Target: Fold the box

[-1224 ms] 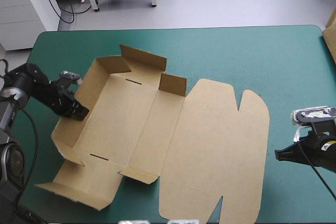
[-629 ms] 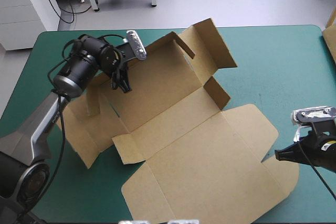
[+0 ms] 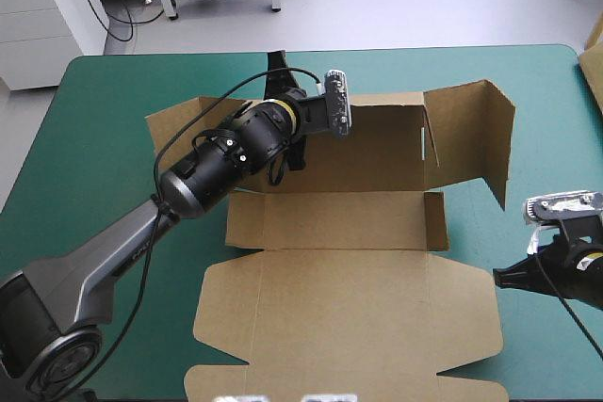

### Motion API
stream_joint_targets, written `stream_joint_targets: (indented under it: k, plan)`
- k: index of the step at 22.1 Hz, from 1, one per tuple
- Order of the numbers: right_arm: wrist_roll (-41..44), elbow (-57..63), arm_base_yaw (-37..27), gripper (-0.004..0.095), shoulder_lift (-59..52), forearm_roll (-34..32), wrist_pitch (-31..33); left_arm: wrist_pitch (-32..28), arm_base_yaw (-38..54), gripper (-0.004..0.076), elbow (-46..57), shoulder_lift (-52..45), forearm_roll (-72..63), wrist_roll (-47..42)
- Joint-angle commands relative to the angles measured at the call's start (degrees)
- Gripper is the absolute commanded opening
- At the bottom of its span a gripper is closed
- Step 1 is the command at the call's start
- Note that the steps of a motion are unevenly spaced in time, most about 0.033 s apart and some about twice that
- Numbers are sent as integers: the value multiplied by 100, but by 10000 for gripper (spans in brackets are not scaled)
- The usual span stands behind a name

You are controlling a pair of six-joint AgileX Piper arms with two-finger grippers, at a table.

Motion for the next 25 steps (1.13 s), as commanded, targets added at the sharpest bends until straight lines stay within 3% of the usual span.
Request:
stream_joint_targets:
  k: [1,8,14,25]
  plan:
    - [0,-135,10,-22,-6,14,-211,-414,-246,-8,72,-242,952,-601]
    - [0,-135,10,-21,-6,14,-133,-303,-1157,-8,1765,-242,4826,-4013]
    - [0,-135,10,-21,-6,14,-168,74,-1525,-8,2520,-242,5654,-4843]
    - [-19,-135,10,-19,-6,25,-210,22,-1525,-8,2734,-242,5423,-5026]
